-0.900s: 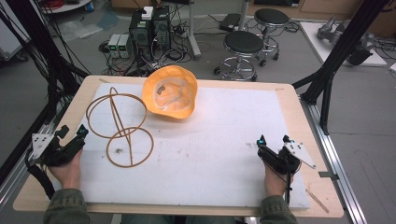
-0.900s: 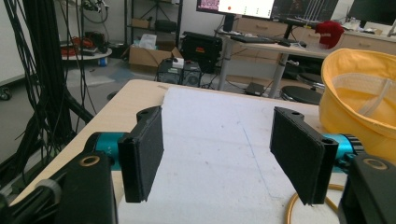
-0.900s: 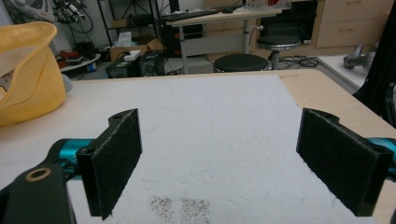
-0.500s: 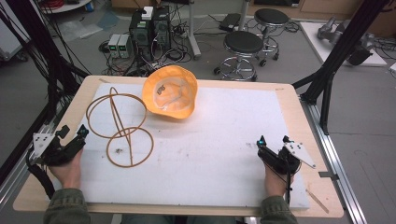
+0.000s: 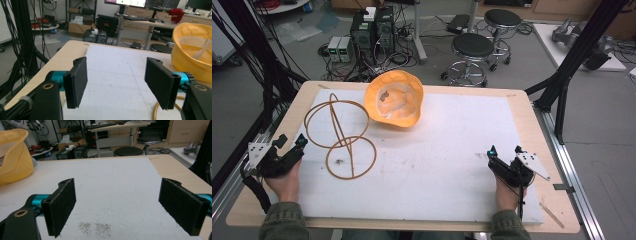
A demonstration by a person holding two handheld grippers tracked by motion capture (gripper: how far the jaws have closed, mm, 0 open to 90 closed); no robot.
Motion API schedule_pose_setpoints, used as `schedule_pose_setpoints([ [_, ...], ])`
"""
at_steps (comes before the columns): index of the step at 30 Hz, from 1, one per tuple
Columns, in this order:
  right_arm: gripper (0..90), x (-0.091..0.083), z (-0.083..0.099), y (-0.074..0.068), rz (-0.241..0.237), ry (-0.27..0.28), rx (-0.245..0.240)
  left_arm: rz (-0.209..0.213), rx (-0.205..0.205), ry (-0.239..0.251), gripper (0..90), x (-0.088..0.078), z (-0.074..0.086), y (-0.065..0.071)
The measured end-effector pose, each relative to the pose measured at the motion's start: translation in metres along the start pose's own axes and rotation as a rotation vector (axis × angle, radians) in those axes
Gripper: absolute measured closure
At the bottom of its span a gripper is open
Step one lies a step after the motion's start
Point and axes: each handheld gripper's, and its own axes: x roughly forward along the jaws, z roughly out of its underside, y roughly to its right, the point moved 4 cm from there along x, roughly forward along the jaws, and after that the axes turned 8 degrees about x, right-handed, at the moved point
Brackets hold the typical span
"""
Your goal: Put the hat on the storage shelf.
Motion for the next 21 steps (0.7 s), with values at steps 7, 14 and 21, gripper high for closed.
schedule_pose_setpoints([
  [7, 13.2, 0.0004, 0.0004, -0.0011, -0.005, -0.001, -0.003, 0.002, -0.001, 0.000, 35.0, 0.0004, 0.0001, 0.0008],
  [14, 13.2, 0.0019, 0.0013, -0.0012, -0.007, -0.010, -0.021, 0.000, -0.003, 0.006, 35.0, -0.0004, -0.0005, 0.0004],
  [21, 13.5, 0.0058, -0.0016, -0.0029, -0.047, -0.021, -0.017, 0.007, -0.002, 0.004, 35.0, -0.0005, -0.0002, 0.0021],
])
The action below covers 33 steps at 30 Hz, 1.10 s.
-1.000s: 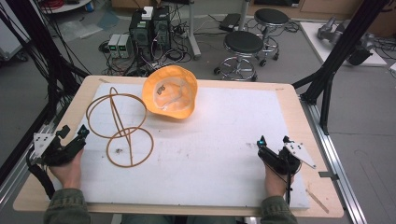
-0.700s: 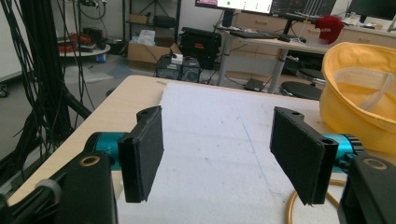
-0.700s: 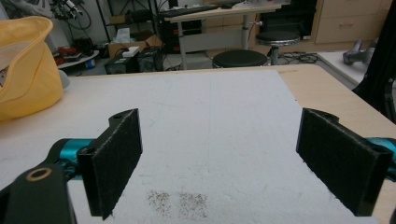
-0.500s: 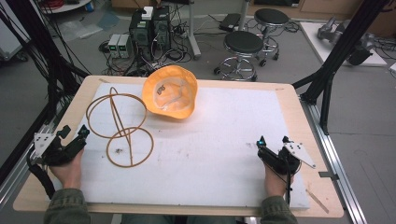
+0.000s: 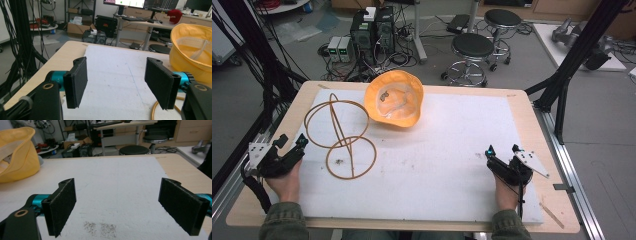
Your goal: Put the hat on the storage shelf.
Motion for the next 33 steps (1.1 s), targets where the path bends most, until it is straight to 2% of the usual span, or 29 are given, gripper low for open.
schedule_pose_setpoints([
  [2, 13.4, 0.002, -0.005, -0.001, -0.011, 0.006, 0.004, -0.001, 0.001, 0.000, 35.0, 0.000, 0.000, 0.000],
  [3, 13.4, 0.005, -0.011, -0.003, -0.031, -0.001, 0.023, 0.000, -0.001, 0.001, 35.0, -0.001, 0.000, 0.001],
  [8, 13.4, 0.010, -0.022, -0.008, -0.059, 0.017, 0.014, 0.001, 0.000, 0.001, 35.0, -0.001, 0.001, 0.002],
  [9, 13.3, 0.015, -0.029, -0.011, -0.081, 0.020, 0.019, 0.003, 0.000, 0.002, 35.0, -0.001, 0.001, 0.002],
  [16, 13.0, 0.026, -0.042, -0.018, -0.096, 0.032, 0.050, 0.004, -0.004, 0.003, 35.0, -0.001, 0.001, 0.002],
  [22, 13.0, 0.038, -0.051, -0.027, -0.109, 0.018, 0.061, -0.001, 0.001, 0.005, 35.0, -0.001, 0.001, 0.003],
  [27, 13.1, 0.053, -0.061, -0.045, -0.143, 0.019, 0.047, 0.002, 0.002, 0.006, 35.0, -0.001, 0.001, 0.004],
  [33, 13.1, 0.064, -0.066, -0.055, -0.147, 0.015, 0.026, -0.003, -0.006, 0.009, 35.0, 0.000, 0.001, 0.002],
])
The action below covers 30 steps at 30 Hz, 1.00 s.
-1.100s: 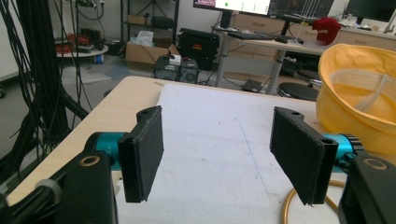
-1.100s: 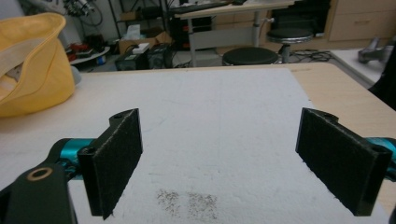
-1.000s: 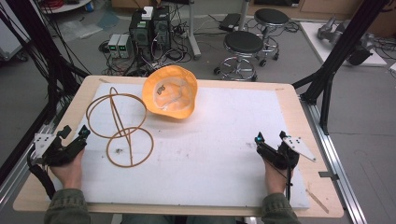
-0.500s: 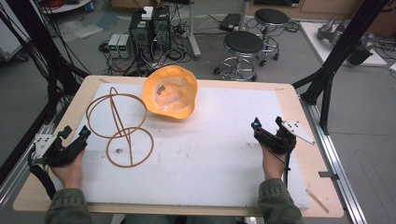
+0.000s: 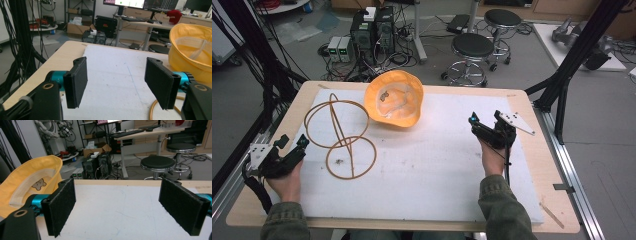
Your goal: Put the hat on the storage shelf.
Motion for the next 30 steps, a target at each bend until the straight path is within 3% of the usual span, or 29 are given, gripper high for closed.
schedule_pose_setpoints([
  [6, 13.1, 0.015, -0.001, -0.005, 0.000, -0.012, -0.017, 0.022, -0.031, -0.002, 34.9, 0.000, 0.000, 0.001],
  [12, 13.0, 0.026, -0.002, -0.008, -0.016, -0.029, 0.005, 0.024, -0.036, -0.006, 34.9, 0.000, 0.001, 0.001],
  [15, 13.1, 0.032, -0.006, -0.013, -0.047, -0.017, -0.012, 0.024, -0.040, -0.006, 34.8, 0.000, 0.001, 0.001],
  [20, 13.1, 0.041, -0.008, -0.021, -0.116, -0.032, 0.000, 0.026, -0.044, -0.006, 34.8, 0.001, 0.002, 0.000],
  [30, 13.1, 0.065, -0.023, -0.046, -0.170, -0.047, -0.016, 0.026, -0.044, -0.005, 34.9, 0.001, 0.002, 0.000],
])
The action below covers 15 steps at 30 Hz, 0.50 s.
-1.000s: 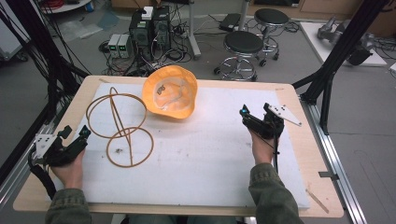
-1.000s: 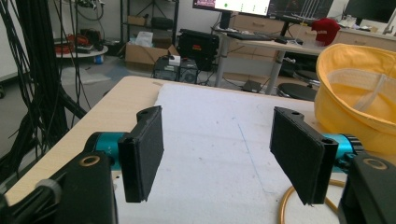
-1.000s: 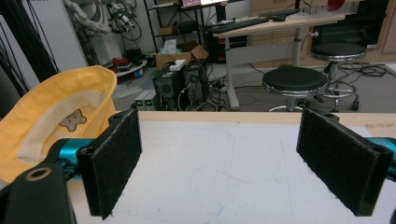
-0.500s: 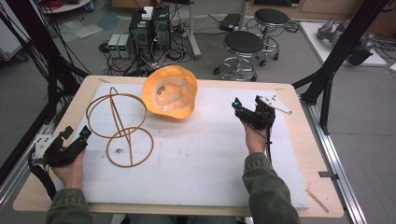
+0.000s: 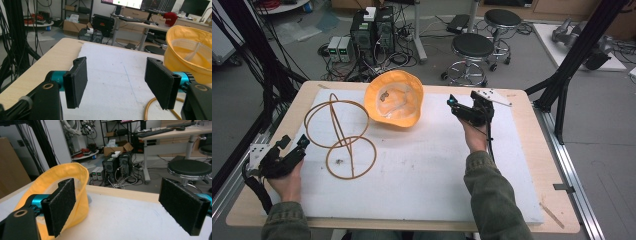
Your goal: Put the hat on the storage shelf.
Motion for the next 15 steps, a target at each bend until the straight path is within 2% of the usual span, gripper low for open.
schedule_pose_setpoints([
  [6, 15.0, 0.019, -0.013, -0.008, -0.010, 0.029, 0.014, 0.008, -0.008, 0.001, 34.8, -0.001, 0.000, 0.000],
  [8, 15.0, 0.031, -0.019, -0.012, -0.009, 0.009, 0.011, 0.015, -0.023, 0.008, 34.8, 0.000, -0.001, 0.001],
  [11, 14.9, 0.038, -0.020, -0.014, -0.019, 0.015, 0.015, 0.014, -0.023, 0.007, 34.9, 0.000, 0.000, 0.000],
  [12, 14.9, 0.048, -0.019, -0.016, -0.023, -0.021, 0.024, 0.014, -0.024, 0.007, 34.8, 0.000, 0.000, 0.000],
  [15, 14.9, 0.055, -0.019, -0.019, -0.036, -0.030, 0.040, 0.010, -0.024, 0.012, 34.8, 0.000, -0.001, -0.001],
])
